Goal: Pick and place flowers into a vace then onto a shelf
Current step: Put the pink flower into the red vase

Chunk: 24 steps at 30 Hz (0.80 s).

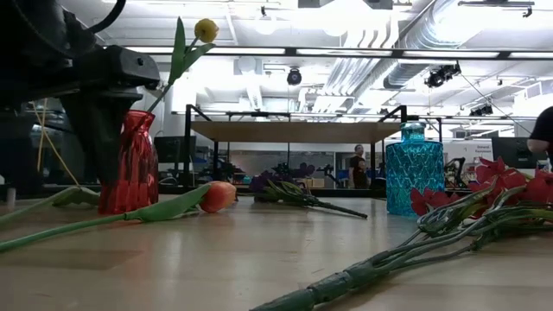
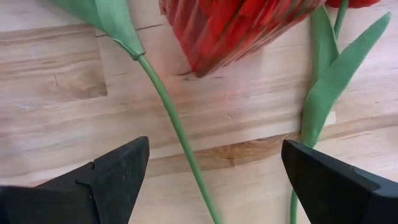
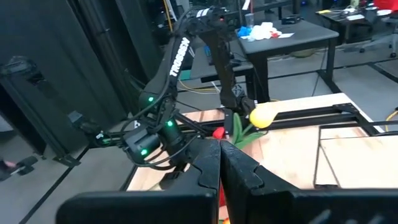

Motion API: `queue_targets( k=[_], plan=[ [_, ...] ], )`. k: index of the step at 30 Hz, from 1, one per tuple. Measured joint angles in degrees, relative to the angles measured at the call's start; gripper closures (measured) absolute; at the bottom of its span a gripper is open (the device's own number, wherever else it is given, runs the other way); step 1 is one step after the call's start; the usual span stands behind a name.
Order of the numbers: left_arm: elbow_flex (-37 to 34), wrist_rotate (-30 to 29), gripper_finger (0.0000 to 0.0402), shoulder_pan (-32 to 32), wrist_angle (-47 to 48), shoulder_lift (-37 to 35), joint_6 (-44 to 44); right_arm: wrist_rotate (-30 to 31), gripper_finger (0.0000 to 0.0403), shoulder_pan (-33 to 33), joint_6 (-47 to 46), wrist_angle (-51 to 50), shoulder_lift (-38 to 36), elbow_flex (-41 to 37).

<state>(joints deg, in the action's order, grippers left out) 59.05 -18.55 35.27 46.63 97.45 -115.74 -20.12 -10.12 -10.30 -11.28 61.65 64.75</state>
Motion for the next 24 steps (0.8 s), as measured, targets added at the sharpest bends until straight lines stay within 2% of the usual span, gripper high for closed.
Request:
queue_targets(
  k=[8,19,24],
  plan=[
    [0.00,1.19,0.0002,0.00,1.39,0.00,-0.09,0.02,0.0402,2.91,1.44,-0.03,0.00,0.00],
    [0.53,6.84,0.0003,-0.68,1.65,7.66,-7.12,0.02,0.0402,6.21,3.78,-1.01,0.00,0.00],
    [0.53,9.00,0.0039,-1.73,2.09,8.03,-8.12,0.00,0.0402,7.11,6.16,-1.43,0.00,0.00]
  ],
)
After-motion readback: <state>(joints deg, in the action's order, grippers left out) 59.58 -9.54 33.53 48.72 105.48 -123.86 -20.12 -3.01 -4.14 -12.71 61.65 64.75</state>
